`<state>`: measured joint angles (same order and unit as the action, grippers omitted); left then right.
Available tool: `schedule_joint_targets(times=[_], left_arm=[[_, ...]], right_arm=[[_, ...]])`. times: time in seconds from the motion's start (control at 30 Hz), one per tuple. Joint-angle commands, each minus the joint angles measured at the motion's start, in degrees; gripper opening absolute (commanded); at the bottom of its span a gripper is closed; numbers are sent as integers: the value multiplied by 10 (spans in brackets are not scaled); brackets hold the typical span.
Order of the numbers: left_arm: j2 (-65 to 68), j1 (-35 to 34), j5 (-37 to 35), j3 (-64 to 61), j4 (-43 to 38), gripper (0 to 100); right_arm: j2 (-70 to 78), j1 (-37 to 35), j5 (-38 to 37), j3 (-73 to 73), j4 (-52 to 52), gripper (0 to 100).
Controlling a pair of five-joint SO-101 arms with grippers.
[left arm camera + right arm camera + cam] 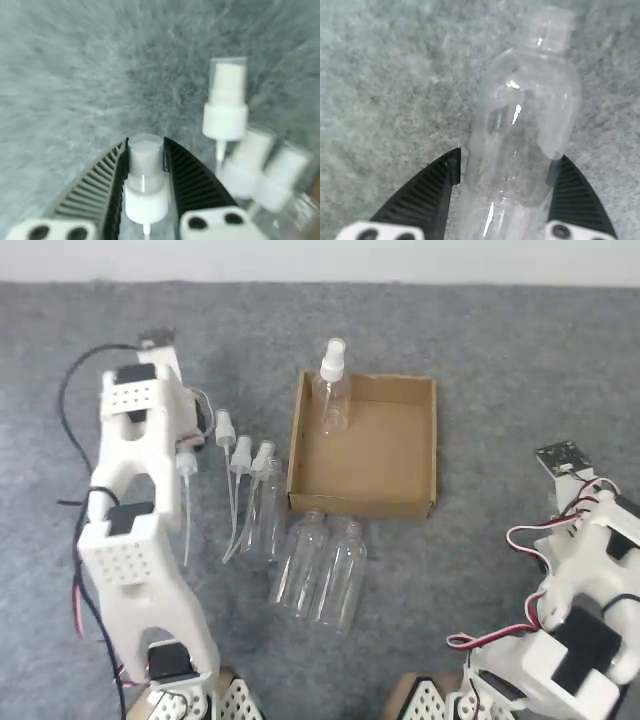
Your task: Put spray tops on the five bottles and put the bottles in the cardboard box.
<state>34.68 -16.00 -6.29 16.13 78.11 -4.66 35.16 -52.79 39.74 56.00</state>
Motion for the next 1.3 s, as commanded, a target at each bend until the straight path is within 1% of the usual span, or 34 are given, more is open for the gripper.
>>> schedule_joint_targets(times=[0.0,0.07,0.17,0.37,0.5,0.67,0.8,0.9,0.93,1.03,1.2,1.27], left_arm=[[-157,-4,18,1,40,10],[-219,2,23,-35,39,10],[-312,23,25,-124,11,10],[-496,83,25,-350,-83,11],[-599,91,25,-461,-123,11],[-692,87,43,-538,-135,12],[-732,87,47,-567,-135,12],[-738,87,47,-571,-135,13],[-738,87,48,-571,-135,13],[-738,87,48,-572,-141,13],[-738,89,48,-583,-154,13],[-738,88,48,-593,-166,13]], right_arm=[[-13,0,33,-25,6,330],[-10,2,45,-39,7,370],[-7,1,64,-60,11,373],[-7,-32,96,-96,13,373],[1,-61,91,-156,68,373],[86,-70,57,-287,166,373],[178,-59,56,-370,200,372],[231,-55,56,-409,219,369],[245,-55,56,-418,221,352],[276,-56,56,-434,219,262],[282,-55,65,-466,229,170],[282,-55,82,-491,247,107]])
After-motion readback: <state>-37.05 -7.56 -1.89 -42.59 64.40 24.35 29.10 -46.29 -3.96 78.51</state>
